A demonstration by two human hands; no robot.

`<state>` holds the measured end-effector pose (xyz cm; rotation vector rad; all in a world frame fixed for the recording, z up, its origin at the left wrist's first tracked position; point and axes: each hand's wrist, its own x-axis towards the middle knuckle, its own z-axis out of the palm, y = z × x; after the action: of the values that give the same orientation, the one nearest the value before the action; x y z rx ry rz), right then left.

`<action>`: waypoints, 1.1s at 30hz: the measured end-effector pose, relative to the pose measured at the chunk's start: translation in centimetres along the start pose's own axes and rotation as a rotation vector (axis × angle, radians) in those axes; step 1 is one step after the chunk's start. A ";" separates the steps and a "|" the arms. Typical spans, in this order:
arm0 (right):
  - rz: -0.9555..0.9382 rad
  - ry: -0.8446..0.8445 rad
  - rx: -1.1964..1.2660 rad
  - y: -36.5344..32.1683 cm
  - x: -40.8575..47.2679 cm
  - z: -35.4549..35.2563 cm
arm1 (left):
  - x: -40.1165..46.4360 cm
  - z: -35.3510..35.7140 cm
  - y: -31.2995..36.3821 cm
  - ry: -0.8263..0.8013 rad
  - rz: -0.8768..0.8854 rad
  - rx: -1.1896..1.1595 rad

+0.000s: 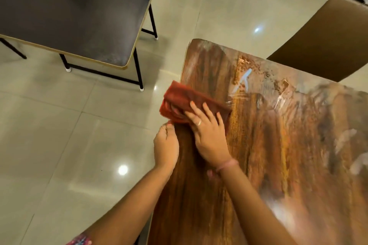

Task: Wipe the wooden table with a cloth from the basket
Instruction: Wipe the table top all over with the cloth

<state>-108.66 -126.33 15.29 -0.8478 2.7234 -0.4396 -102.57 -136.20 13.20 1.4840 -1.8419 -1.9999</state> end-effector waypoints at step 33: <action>0.187 -0.007 -0.150 -1.2 -5.1 1.2 | 0.0 0.4 0.6 0.099 0.116 0.215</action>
<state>-103.62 -124.55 15.39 -0.6194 2.8232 -0.1953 -103.15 -136.12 13.63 1.4567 -2.1032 -1.6918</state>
